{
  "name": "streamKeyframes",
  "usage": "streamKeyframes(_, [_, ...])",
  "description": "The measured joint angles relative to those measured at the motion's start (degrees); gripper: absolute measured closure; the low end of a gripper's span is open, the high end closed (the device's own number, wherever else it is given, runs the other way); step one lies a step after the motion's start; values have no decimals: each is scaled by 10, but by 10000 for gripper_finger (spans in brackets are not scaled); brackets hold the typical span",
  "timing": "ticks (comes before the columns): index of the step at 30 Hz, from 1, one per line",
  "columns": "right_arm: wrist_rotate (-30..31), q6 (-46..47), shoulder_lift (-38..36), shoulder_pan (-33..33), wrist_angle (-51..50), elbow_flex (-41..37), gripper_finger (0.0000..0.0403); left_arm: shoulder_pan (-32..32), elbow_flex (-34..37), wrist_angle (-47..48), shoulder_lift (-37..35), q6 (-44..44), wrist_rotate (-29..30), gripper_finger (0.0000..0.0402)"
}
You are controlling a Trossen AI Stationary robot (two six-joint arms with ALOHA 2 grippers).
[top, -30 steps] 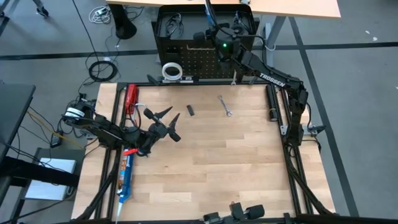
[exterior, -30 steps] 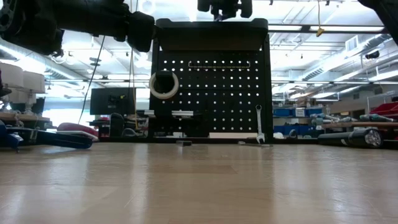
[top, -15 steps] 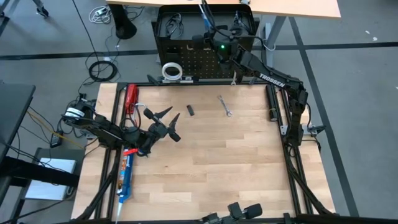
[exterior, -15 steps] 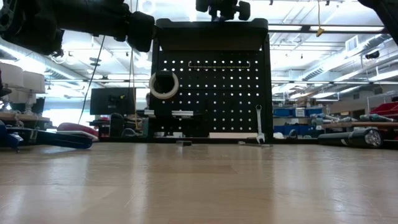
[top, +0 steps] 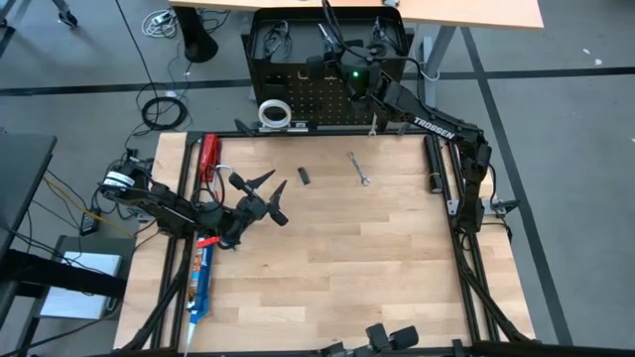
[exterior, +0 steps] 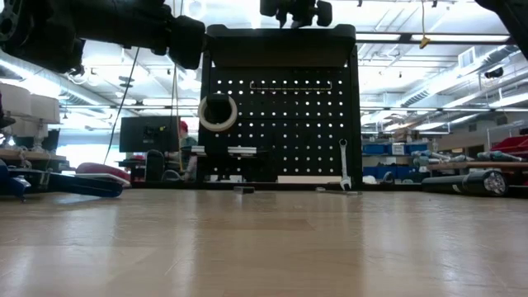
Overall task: Hang tools onto peg board
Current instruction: Hang the wrench onto the black pegboard
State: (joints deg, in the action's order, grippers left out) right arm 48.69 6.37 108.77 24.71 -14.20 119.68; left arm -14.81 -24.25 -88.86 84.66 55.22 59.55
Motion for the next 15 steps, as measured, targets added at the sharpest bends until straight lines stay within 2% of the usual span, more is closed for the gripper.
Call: streamKeyframes(15, [43,-96,-2,-37,72,0,232,0,0,0,0,0,0,200])
